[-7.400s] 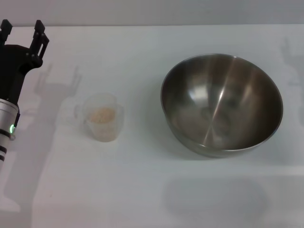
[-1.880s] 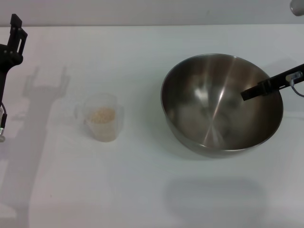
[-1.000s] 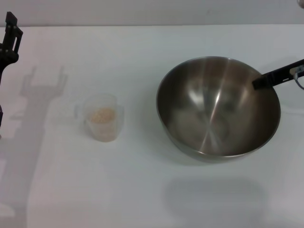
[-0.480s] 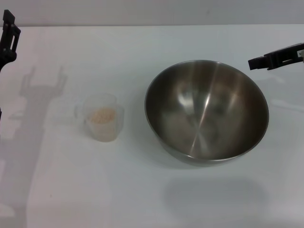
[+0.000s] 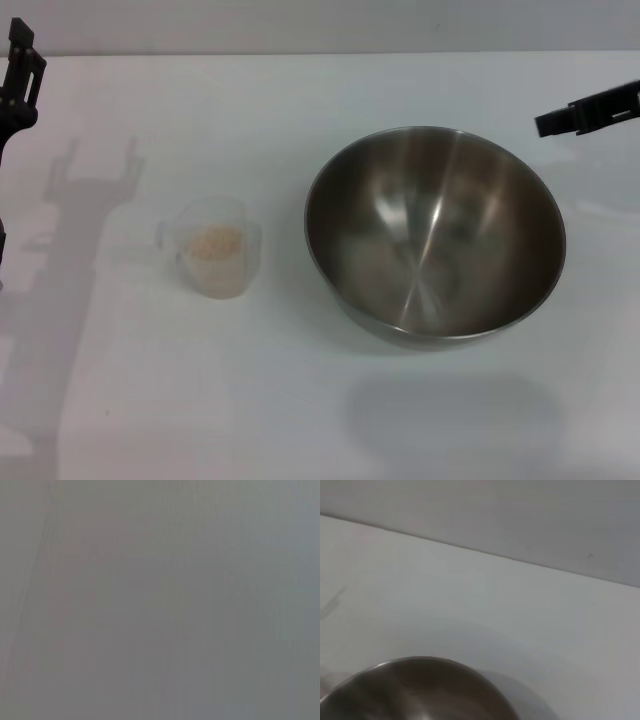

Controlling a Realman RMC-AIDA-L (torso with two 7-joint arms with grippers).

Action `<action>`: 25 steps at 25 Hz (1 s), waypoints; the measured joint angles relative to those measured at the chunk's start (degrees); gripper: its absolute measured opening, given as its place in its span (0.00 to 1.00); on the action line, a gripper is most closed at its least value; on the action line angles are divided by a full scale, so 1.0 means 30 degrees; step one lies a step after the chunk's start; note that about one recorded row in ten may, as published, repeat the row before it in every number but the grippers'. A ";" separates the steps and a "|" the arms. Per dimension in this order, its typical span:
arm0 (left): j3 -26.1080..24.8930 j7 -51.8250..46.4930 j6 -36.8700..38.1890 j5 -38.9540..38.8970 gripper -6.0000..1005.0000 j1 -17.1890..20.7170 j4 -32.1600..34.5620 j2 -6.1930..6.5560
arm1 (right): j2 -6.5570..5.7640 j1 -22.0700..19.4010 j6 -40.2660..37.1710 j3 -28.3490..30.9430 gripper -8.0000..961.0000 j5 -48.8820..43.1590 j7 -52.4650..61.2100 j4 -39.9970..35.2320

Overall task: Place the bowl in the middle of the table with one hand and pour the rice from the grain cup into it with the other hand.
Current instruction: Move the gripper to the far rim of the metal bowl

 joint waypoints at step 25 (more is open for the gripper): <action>0.0091 0.0000 0.0422 -0.0085 0.74 0.0288 0.0263 -0.0023 | 0.0281 0.0918 -0.0868 -0.3372 0.47 -0.2276 0.0772 0.2016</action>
